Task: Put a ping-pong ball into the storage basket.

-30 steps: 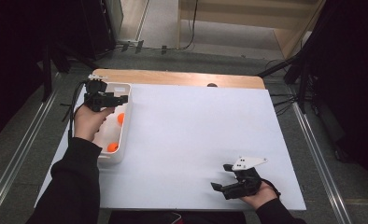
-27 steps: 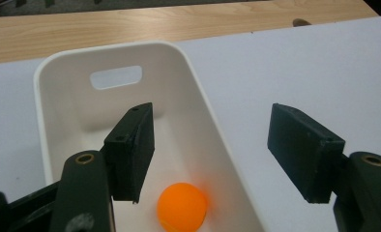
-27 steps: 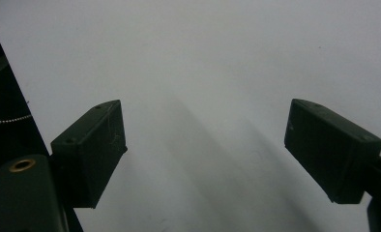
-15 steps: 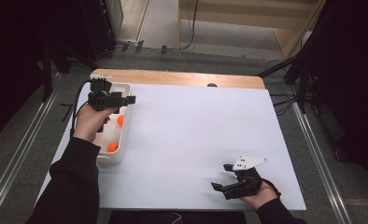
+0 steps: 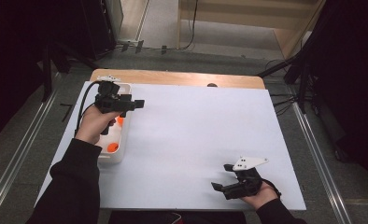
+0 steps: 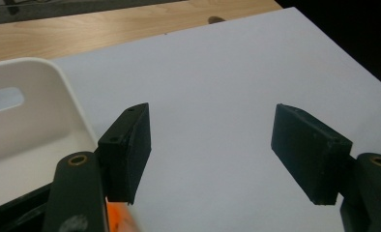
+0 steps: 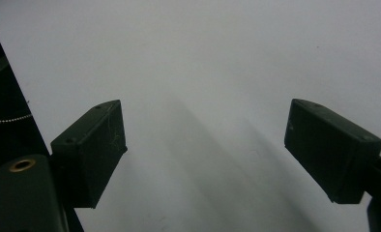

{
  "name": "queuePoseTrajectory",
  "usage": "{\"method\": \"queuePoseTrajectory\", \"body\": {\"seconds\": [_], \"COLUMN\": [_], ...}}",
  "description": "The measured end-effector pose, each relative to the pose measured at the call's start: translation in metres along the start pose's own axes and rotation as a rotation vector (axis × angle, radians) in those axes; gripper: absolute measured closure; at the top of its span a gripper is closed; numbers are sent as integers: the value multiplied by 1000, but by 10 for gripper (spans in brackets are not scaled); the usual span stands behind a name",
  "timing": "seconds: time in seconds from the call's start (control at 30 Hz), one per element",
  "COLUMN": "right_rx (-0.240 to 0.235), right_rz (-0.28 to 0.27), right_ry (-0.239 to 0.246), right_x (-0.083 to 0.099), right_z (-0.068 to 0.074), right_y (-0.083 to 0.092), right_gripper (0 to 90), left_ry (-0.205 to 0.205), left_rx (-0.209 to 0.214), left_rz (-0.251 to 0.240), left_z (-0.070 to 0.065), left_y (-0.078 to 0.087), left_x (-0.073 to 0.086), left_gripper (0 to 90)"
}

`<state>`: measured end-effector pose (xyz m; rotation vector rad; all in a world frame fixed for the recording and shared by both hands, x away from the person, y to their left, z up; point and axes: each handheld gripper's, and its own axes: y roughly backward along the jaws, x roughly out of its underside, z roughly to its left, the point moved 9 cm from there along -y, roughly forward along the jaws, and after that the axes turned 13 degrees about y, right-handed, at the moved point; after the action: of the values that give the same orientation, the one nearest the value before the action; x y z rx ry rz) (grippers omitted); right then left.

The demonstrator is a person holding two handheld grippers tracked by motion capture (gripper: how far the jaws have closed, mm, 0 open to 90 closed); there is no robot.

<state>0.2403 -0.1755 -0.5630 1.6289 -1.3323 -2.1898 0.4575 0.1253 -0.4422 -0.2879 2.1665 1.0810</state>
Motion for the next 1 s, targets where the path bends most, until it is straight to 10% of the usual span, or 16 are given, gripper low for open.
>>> {"method": "queuePoseTrajectory", "body": {"seconds": [1.0], "right_rx": [3], "right_rz": [-4], "right_ry": [2], "right_x": [0], "right_z": [-1], "right_y": [1], "right_gripper": [134], "left_ry": [-77], "left_rx": [57], "left_rz": [30], "left_z": [-34], "left_y": [3], "left_x": [32], "left_gripper": [307]}}
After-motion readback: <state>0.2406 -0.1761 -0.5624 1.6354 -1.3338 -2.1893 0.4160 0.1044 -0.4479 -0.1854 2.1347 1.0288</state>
